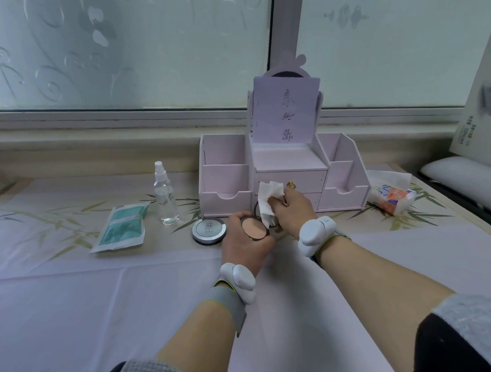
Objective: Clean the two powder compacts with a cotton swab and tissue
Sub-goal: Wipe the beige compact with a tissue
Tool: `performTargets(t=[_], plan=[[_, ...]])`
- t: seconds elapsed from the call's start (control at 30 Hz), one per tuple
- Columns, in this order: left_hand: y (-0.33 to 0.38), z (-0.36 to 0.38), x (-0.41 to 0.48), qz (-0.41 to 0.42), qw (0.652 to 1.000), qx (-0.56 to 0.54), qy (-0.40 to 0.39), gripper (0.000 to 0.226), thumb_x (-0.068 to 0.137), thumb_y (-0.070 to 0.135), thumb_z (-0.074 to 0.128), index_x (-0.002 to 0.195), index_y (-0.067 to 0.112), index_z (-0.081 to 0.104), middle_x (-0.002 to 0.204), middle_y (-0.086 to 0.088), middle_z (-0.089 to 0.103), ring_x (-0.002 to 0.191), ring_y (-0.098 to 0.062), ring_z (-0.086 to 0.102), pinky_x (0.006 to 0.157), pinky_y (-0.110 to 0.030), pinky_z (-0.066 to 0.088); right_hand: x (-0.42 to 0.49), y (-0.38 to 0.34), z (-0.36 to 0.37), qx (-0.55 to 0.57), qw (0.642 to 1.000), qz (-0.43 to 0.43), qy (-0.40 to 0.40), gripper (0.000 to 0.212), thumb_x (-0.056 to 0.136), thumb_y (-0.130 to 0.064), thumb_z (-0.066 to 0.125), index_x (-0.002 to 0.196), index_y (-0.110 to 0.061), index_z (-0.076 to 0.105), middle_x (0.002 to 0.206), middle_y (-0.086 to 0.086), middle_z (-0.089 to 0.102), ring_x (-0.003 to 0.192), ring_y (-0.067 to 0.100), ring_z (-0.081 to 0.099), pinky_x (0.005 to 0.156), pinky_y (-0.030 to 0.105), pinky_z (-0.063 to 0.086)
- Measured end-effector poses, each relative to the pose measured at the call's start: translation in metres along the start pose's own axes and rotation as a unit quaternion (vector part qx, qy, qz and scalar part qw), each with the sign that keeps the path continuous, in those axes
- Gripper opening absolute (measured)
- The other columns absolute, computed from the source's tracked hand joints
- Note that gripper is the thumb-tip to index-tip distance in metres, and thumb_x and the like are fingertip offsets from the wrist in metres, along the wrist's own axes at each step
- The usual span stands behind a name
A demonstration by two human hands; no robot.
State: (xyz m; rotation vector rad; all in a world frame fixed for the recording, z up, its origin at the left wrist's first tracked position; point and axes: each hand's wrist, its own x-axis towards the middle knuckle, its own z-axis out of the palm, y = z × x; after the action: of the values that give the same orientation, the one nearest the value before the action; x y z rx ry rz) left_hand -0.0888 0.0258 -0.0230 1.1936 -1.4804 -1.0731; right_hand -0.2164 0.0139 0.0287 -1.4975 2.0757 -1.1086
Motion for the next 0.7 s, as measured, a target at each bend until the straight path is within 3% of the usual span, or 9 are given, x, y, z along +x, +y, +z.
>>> performTargets(t=[0.07,0.17,0.23,0.3,0.37,0.43,0.53,0.6,0.7], plan=[[0.002,0.000,-0.002,-0.005,1.000,-0.007,0.000,0.060,0.058,0.031,0.072,0.114,0.026,0.051,0.091,0.014,0.063,0.082,-0.007,0.061,0.060,-0.004,0.040,0.000,0.000,-0.001,-0.005,1.000,0.005,-0.010,0.021,0.098,-0.020,0.049,0.101,-0.007,0.065,0.098,0.015,0.067,0.091,0.032,0.061,0.068,0.026,0.041],[0.007,-0.001,-0.003,-0.007,1.000,-0.016,0.003,0.068,0.051,0.040,0.071,0.114,0.025,0.050,0.091,0.016,0.061,0.080,0.002,0.058,0.060,-0.002,0.038,0.003,0.002,-0.001,-0.010,0.999,0.004,-0.034,0.020,0.093,-0.009,0.049,0.106,-0.011,0.065,0.099,0.011,0.065,0.092,0.027,0.058,0.074,0.026,0.039],[0.008,-0.002,-0.003,-0.005,1.000,-0.020,0.006,0.069,0.051,0.041,0.073,0.114,0.024,0.050,0.090,0.016,0.059,0.079,0.000,0.057,0.060,-0.002,0.039,0.006,0.004,0.000,0.001,0.998,0.006,-0.059,0.031,0.087,0.000,0.051,0.110,-0.014,0.065,0.101,0.008,0.064,0.097,0.028,0.059,0.079,0.030,0.046],[0.006,-0.002,-0.002,-0.010,1.000,-0.017,0.010,0.068,0.052,0.042,0.073,0.114,0.024,0.050,0.090,0.015,0.059,0.079,-0.003,0.058,0.062,-0.004,0.041,0.007,0.005,0.000,0.013,0.997,0.002,-0.073,0.048,0.082,0.005,0.053,0.124,-0.016,0.063,0.115,0.010,0.066,0.108,0.029,0.059,0.094,0.037,0.050],[0.005,-0.001,-0.002,-0.019,1.000,-0.020,0.013,0.073,0.048,0.049,0.073,0.114,0.026,0.051,0.091,0.012,0.062,0.080,-0.009,0.061,0.070,-0.018,0.051,0.007,0.005,-0.001,0.022,0.996,-0.007,-0.089,0.060,0.080,0.008,0.055,0.134,-0.018,0.058,0.124,0.008,0.064,0.114,0.025,0.058,0.102,0.034,0.047],[0.006,-0.001,-0.002,-0.027,0.999,-0.028,0.015,0.079,0.042,0.055,0.071,0.113,0.028,0.052,0.093,0.010,0.064,0.080,-0.012,0.062,0.075,-0.035,0.057,0.008,0.006,-0.002,0.026,0.995,-0.016,-0.098,0.064,0.076,0.006,0.061,0.133,-0.022,0.058,0.125,0.004,0.064,0.113,0.022,0.059,0.100,0.030,0.047],[0.006,-0.001,-0.001,-0.031,0.999,-0.035,0.012,0.075,0.042,0.049,0.073,0.111,0.028,0.053,0.094,0.004,0.066,0.079,-0.018,0.063,0.077,-0.046,0.059,0.008,0.007,0.001,0.027,0.996,-0.015,-0.085,0.057,0.073,-0.003,0.071,0.124,-0.028,0.062,0.117,-0.001,0.066,0.108,0.021,0.062,0.097,0.031,0.051],[0.007,-0.001,-0.001,-0.036,0.999,-0.032,0.009,0.077,0.042,0.049,0.073,0.112,0.027,0.053,0.093,0.003,0.066,0.077,-0.021,0.063,0.076,-0.047,0.059,0.007,0.006,0.005,0.035,0.997,-0.005,-0.067,0.050,0.072,-0.007,0.072,0.115,-0.032,0.064,0.110,-0.002,0.067,0.102,0.022,0.064,0.090,0.032,0.054],[0.007,-0.001,-0.002,-0.034,0.999,-0.030,0.000,0.073,0.047,0.042,0.073,0.115,0.024,0.052,0.092,0.004,0.067,0.077,-0.013,0.063,0.074,-0.038,0.057,0.005,0.001,0.009,0.046,0.998,0.013,-0.030,0.037,0.074,-0.012,0.073,0.102,-0.034,0.062,0.101,-0.002,0.064,0.092,0.023,0.063,0.076,0.030,0.055]])
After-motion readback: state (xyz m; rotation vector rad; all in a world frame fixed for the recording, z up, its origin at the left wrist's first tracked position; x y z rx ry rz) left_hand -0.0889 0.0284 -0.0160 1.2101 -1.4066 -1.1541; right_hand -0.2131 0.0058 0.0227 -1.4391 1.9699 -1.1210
